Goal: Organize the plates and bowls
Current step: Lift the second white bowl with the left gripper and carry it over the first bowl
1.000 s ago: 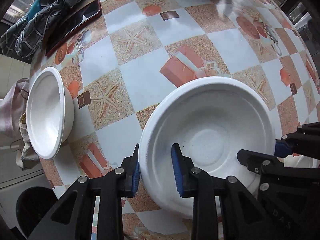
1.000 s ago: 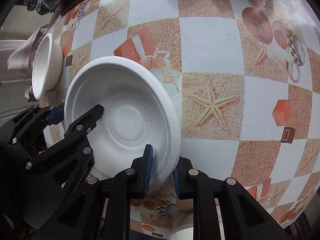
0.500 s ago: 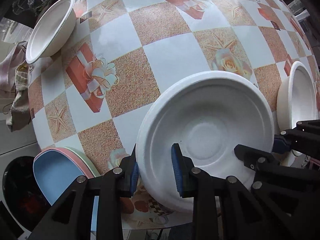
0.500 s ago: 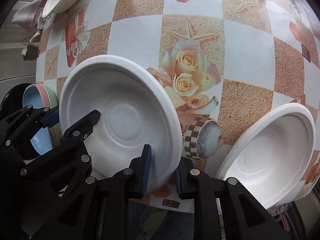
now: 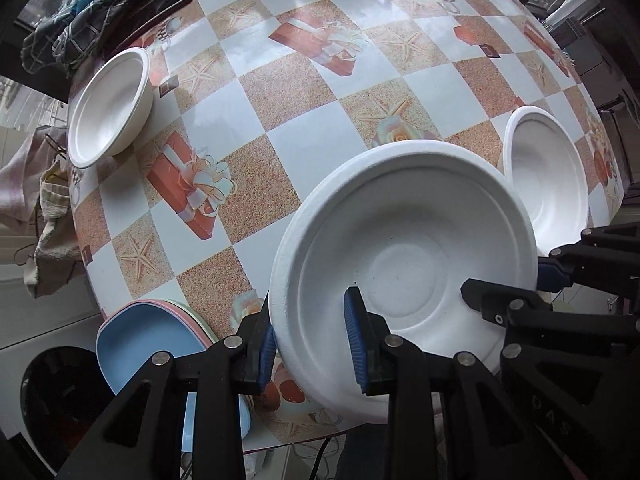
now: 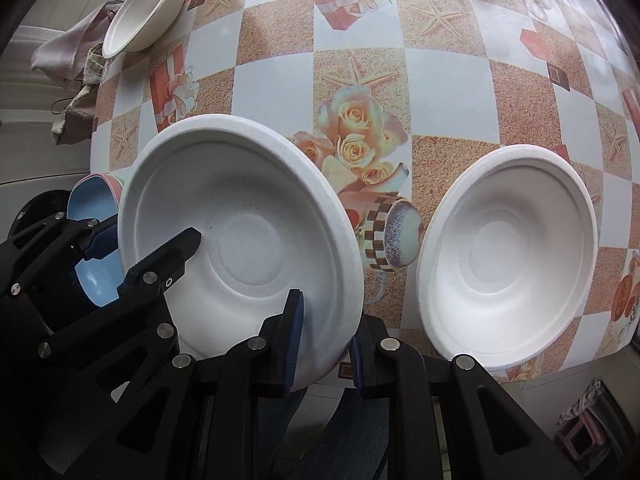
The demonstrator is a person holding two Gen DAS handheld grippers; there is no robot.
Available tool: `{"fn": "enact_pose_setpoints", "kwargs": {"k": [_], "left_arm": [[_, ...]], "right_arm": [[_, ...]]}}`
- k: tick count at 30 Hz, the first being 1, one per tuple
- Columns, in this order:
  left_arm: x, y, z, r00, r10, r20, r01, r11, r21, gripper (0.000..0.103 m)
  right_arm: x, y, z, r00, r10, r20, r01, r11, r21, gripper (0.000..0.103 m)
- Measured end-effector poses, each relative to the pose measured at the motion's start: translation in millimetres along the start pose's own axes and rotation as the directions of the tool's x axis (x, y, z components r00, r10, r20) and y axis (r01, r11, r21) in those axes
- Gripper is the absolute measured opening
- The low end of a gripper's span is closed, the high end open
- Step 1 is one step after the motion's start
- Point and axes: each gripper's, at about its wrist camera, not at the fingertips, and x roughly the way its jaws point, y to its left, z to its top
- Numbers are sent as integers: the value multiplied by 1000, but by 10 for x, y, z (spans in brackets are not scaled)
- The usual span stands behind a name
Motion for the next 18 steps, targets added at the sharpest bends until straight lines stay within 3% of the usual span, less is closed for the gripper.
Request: {"fn": "enact_pose_setpoints", "kwargs": {"k": [5,18], "left_arm": [[-274,-82,89,999,2,54,-5,998,56,33],[-480,-464,218,990,-12,140,-20,973,228,33]], "right_arm": [[-211,-136,-101,999,17,50,-19,999,40,24],[-636,-607,-453,988,20,155,-49,982,185,24]]}}
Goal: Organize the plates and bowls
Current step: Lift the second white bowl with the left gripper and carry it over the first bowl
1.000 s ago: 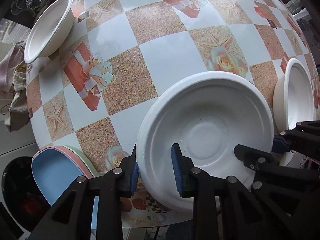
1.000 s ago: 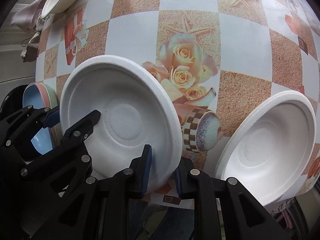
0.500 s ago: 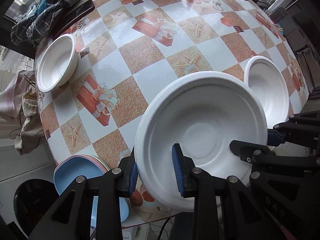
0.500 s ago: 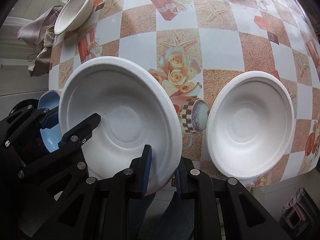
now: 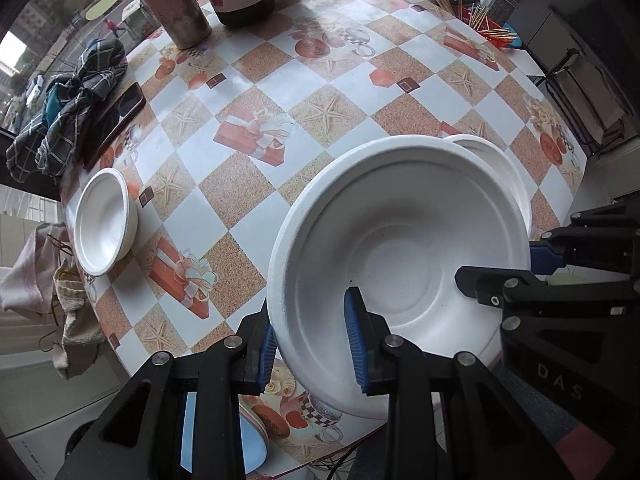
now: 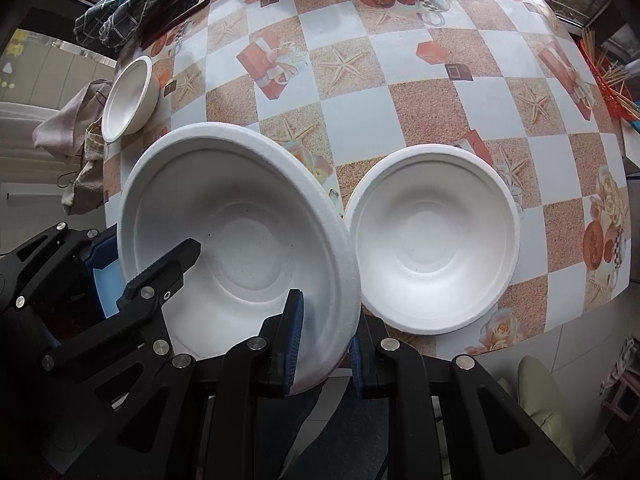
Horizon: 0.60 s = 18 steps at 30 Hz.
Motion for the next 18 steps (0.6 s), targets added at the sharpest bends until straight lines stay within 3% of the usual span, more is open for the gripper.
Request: {"fn": "enact_pose_setpoints", "kwargs": {"k": [11,18], "left_arm": [[-59,-382,228,999,-30,23,27,993,117,33],[30,-614,338,999,-41,-4,41,984,172,33]], "right_arm": [[-236,-433,-132,998,-9,55,3,993,116,24],[-205,-685,-198,999,0,48,-9,981,194,24]]}}
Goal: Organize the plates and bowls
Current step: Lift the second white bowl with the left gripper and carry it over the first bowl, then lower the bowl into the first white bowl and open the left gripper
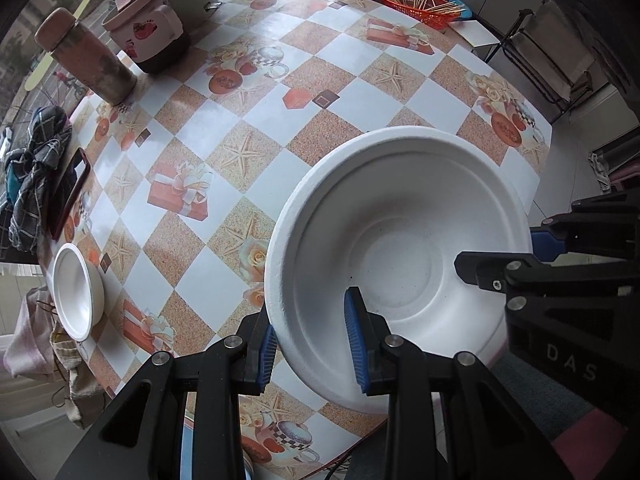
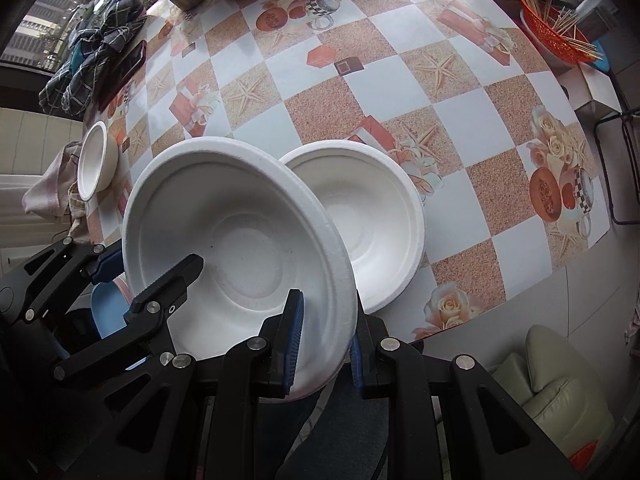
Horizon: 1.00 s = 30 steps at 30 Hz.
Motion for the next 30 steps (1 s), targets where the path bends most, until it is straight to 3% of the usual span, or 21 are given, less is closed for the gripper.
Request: {"fn": "enact_pose_setpoints", "kwargs": {"k": [14,17,19,20,22,23,24,30], "left_arm": [[210,-276,352,999,-31,-18,32,999,35,39],[262,-277,384,999,-35,-28,36,999,23,51],[257,-230,375,1000,-15,-21,15,1000,9,68],[244,-194,360,1000,-10,-15,10,1000,3,71],[223,-101,318,1000,-14,-14,14,1000,-15,74],[216,-46,288,1000,-20,-17,19,999,-28,75],[210,13,250,1000,-23,-20,22,999,-43,76],[243,293,-85,997,-41,-65,32,991,-134,78]], "right_arm": [[83,-418,94,999,-2,-38,6,996,93,24],[103,-502,132,999,13,-31,-9,994,113,24],[103,-533,157,1000,5,-28,-1,993,117,24],[97,-553,170,1000,-9,-28,12,993,118,24],[76,-607,168,1000,-16,-22,19,991,133,48],[63,-648,159,1000,-9,-11,10,989,146,82],[43,-686,144,1000,0,1,0,987,164,98],[86,-906,43,1000,6,-20,0,957,289,98]]}}
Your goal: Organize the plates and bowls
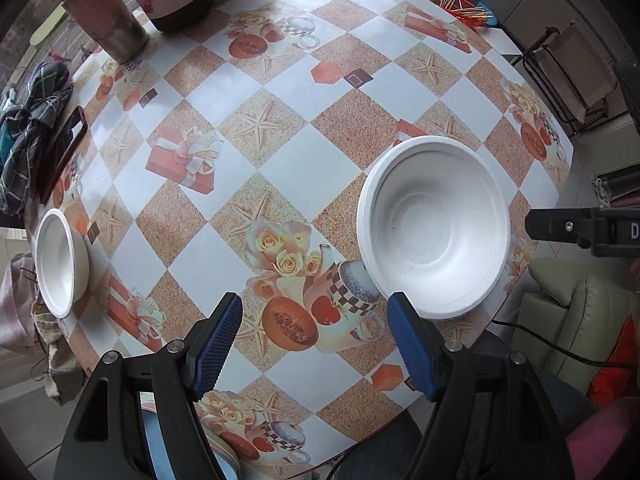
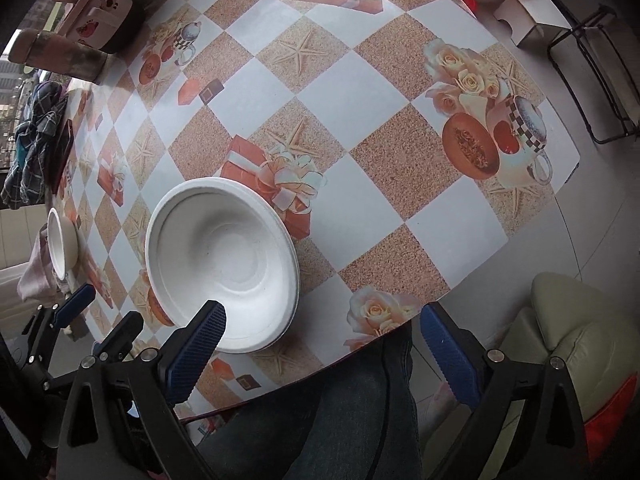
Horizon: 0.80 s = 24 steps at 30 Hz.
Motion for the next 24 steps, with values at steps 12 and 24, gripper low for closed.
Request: {"fn": "enact_pose_setpoints", "kwargs": {"k": [12,24], "left_arm": [[10,217,-324,1000,-23,-12,22,996,-88,78],[-61,417,-429,999,-41,27,44,988,-147,78]], "right_arm": [[57,280,-162,998,-65,-6,65,997,-53,98],[45,501,-236,994,-108,14,109,988,-111,99]]}}
